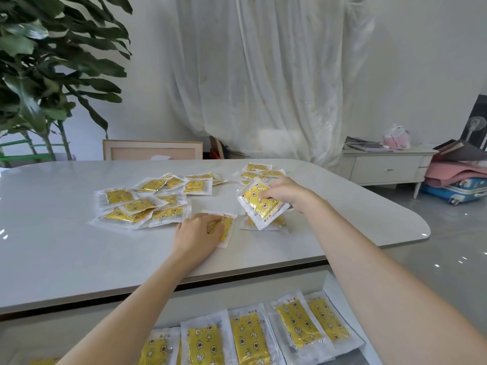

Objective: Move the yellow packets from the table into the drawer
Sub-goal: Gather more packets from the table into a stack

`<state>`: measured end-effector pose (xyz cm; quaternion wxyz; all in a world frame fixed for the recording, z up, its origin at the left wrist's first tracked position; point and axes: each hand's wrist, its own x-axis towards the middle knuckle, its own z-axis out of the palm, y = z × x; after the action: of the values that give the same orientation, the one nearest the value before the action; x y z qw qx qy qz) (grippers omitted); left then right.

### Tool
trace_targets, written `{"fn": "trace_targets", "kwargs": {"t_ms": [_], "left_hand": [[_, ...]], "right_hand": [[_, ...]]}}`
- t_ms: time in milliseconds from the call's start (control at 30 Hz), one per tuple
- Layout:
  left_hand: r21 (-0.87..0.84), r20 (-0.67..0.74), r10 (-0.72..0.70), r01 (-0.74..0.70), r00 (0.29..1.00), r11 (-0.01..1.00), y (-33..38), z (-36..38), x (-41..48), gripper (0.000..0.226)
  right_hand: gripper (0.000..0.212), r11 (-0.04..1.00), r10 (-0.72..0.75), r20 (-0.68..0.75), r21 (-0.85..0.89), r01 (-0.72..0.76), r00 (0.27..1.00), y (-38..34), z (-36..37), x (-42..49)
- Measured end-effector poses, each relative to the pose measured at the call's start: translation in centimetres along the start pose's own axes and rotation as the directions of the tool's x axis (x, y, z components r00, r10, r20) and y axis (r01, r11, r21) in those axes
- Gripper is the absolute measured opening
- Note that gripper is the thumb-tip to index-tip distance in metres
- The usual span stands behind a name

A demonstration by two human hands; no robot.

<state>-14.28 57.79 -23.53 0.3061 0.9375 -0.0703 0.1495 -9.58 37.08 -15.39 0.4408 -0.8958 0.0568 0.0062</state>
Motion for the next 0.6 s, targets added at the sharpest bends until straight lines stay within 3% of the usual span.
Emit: {"fn": "trace_targets", "kwargs": {"t_ms": [33,200,333,600], "left_hand": [[0.014,0.002,0.005,-0.005,1.0,1.0,0.1,0.1,0.0,0.035],[0.064,0.019,0.01,-0.011,1.0,0.998,0.5,0.3,0.1,0.04],[0.103,0.01,-0.017,0.015,1.0,0.995,0.6,0.1,0.3,0.041],[-0.023,0.059,-0.102,0.104,0.993,0.994,0.4,-0.8,-0.9,0.05]], "right_hand": [[0.018,0.999,0.001,0.005,-0.048,-0.001,1.0,0.5,0.4,0.2],[0.035,0.983,0.031,0.113,-0.185,-0.01,0.993,2.8,1.8,0.2],[0.021,0.963,-0.019,0.202,-0.259,0.072,0.979,1.7,1.8,-0.7],[0.027,0.904,0.04,0.176,-0.427,0.04,0.984,0.7,2.4,-3.2]]}}
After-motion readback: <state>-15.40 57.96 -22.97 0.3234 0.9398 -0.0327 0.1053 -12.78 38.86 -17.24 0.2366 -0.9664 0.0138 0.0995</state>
